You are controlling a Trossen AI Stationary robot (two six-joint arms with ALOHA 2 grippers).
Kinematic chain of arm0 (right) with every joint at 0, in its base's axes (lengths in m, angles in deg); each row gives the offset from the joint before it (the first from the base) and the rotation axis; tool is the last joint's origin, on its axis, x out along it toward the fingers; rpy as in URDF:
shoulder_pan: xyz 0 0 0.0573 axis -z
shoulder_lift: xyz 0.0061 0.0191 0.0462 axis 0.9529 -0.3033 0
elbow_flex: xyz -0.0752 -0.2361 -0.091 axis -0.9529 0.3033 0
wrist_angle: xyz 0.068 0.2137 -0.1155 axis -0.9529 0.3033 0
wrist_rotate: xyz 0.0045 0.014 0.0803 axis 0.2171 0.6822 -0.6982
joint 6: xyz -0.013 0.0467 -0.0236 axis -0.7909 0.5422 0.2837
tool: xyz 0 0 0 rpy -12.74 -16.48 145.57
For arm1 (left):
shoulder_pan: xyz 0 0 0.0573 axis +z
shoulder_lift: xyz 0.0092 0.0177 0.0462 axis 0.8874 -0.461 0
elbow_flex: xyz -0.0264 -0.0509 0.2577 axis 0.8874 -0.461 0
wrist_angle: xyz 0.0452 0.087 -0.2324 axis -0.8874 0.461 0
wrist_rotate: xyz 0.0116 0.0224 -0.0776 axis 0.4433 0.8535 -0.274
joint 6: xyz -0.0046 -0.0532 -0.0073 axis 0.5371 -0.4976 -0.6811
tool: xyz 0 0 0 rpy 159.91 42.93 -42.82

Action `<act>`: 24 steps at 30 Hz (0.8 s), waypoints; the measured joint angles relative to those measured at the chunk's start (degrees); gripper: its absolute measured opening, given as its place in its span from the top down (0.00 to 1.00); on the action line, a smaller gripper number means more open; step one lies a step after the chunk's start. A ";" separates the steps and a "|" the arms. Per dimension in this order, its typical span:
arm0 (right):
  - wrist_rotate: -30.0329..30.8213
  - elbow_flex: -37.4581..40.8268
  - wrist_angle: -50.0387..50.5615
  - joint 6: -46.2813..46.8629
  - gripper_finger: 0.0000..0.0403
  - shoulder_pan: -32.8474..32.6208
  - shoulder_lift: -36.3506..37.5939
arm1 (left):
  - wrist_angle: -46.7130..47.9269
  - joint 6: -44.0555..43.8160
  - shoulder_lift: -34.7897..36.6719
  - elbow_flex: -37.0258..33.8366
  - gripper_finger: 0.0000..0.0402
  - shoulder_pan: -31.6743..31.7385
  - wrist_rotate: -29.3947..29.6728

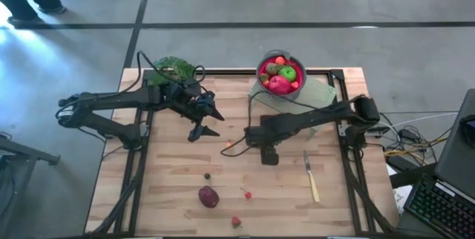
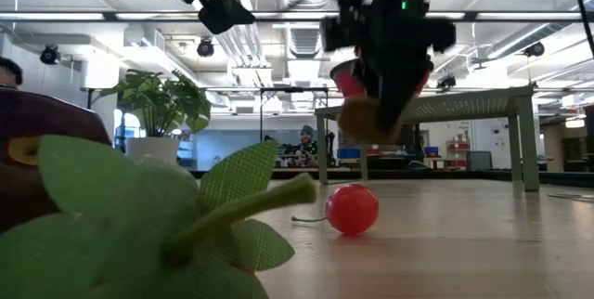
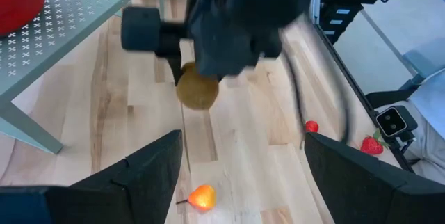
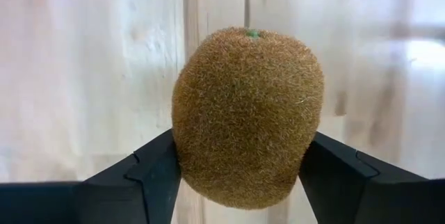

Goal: Pick & Place Fruit
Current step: Put the green kiwi into the red strainer bowl

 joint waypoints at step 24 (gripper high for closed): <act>6.91 -10.97 -0.70 -12.05 0.42 13.31 25.92 | 0.07 0.02 0.00 0.00 0.23 0.01 0.02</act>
